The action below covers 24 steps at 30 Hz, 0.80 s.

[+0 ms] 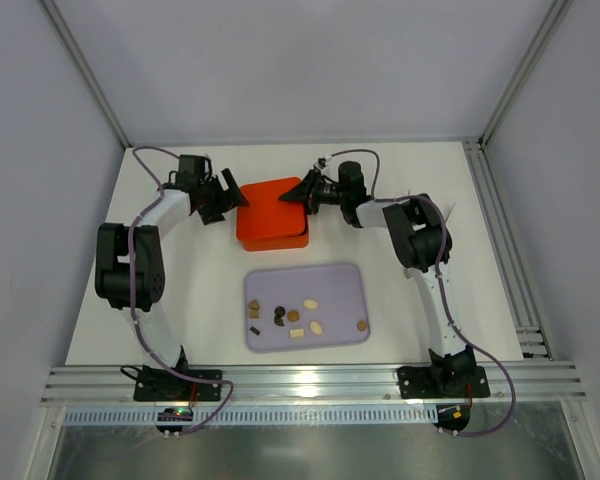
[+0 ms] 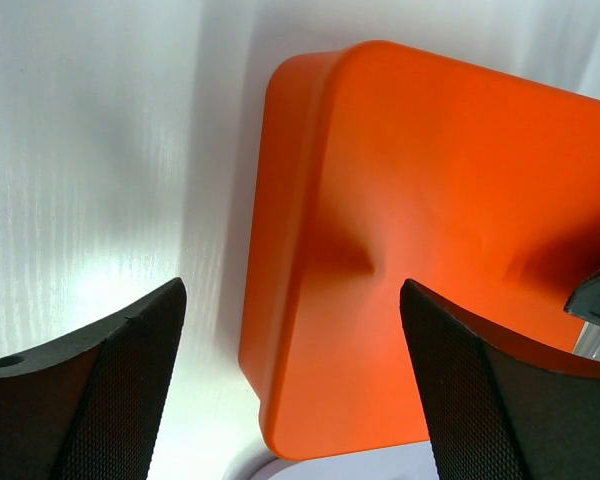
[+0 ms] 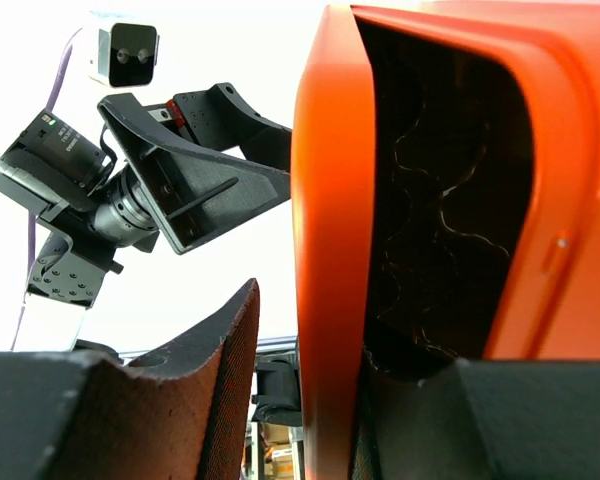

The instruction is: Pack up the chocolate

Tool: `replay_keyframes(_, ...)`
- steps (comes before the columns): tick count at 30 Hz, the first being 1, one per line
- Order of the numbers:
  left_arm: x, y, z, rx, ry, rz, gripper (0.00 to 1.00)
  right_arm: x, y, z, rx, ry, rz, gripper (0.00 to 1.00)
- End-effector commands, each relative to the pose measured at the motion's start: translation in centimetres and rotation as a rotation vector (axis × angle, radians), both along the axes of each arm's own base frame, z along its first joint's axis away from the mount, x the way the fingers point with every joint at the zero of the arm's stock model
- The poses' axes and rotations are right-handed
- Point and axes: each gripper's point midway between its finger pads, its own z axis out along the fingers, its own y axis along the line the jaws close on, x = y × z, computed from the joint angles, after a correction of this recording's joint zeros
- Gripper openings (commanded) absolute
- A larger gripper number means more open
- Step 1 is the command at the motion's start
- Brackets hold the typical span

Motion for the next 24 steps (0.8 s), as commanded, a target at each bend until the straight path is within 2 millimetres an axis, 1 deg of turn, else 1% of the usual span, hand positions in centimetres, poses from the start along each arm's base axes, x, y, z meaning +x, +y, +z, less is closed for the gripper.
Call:
replay_keyframes(1,0.8,-0.7,0.9,-0.007,-0.036,-0.033,0.85,0.1,-0.7,4.0,0.023,-0.111,-0.007,0.37)
replay_keyframes(2,0.9,-0.8,1.0,-0.01,-0.04,-0.035,0.86,0.1,-0.8,3.7,0.013,-0.101,-0.008,0.37)
replay_keyframes(3,0.9,-0.9,1.0,-0.011,-0.042,-0.038,0.86,0.2,-1.0,4.1,0.011,-0.106,-0.015,0.37)
replay_keyframes(5,0.9,-1.1,1.2,-0.019,-0.046,-0.045,0.86,0.2,-1.3,3.8,0.0,-0.103,-0.021,0.37)
replay_keyframes(7,0.9,-1.2,1.1,-0.029,-0.044,-0.049,0.86,0.1,-1.6,4.1,-0.003,-0.112,-0.023,0.38)
replay_keyframes(12,1.0,-1.7,1.5,-0.052,-0.053,-0.061,0.86,0.1,-2.4,3.5,-0.051,-0.102,-0.035,0.37)
replay_keyframes(17,1.1,-2.1,1.6,-0.07,-0.054,-0.068,0.86,0.3,-4.0,3.1,-0.103,-0.11,-0.058,0.37)
replay_keyframes(19,1.2,-2.3,1.6,-0.073,-0.055,-0.075,0.86,0.1,-4.4,2.5,-0.128,-0.093,-0.061,0.37)
replay_keyframes(20,1.2,-2.4,1.6,-0.072,-0.055,-0.077,0.86,0.3,-4.7,2.7,-0.136,-0.102,-0.069,0.38)
replay_keyframes(24,1.4,-3.0,1.5,-0.077,-0.053,-0.084,0.86,0.3,-5.8,2.2,-0.161,-0.103,-0.077,0.38)
